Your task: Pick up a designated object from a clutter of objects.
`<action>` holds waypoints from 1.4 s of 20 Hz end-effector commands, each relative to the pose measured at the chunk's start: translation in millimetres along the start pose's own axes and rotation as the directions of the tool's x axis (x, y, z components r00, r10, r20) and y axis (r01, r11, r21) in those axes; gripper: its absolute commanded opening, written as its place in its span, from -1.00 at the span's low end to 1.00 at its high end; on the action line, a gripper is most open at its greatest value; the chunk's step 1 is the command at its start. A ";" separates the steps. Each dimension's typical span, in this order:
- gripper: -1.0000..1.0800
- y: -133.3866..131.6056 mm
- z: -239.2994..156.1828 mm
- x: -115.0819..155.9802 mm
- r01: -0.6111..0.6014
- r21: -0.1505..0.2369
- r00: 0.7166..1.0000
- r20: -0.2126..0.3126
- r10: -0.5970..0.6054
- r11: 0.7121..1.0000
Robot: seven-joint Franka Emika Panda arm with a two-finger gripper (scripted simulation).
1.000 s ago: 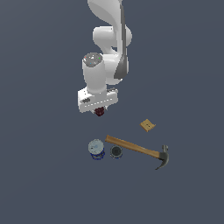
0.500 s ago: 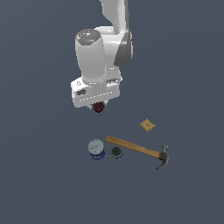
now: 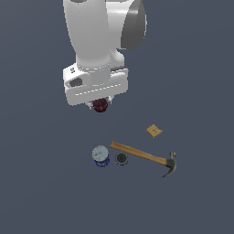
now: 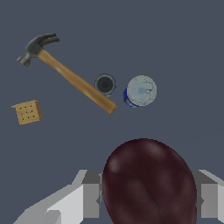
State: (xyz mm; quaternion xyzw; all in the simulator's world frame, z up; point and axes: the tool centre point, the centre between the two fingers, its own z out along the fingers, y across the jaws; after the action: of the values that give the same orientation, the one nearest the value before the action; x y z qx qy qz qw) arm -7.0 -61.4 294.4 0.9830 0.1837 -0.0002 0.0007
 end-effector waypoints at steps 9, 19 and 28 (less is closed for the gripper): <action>-1.00 12.2 -74.7 38.9 0.000 0.001 1.000 0.000 0.000 1.000; -1.00 21.4 -124.1 66.5 0.001 0.001 1.000 0.000 -0.001 1.000; -1.00 25.3 -142.9 77.8 0.001 0.001 1.000 0.000 -0.001 1.000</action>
State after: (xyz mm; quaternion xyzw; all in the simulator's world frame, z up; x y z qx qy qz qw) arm 73.2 -56.8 434.6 0.9829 0.1840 -0.0003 0.0000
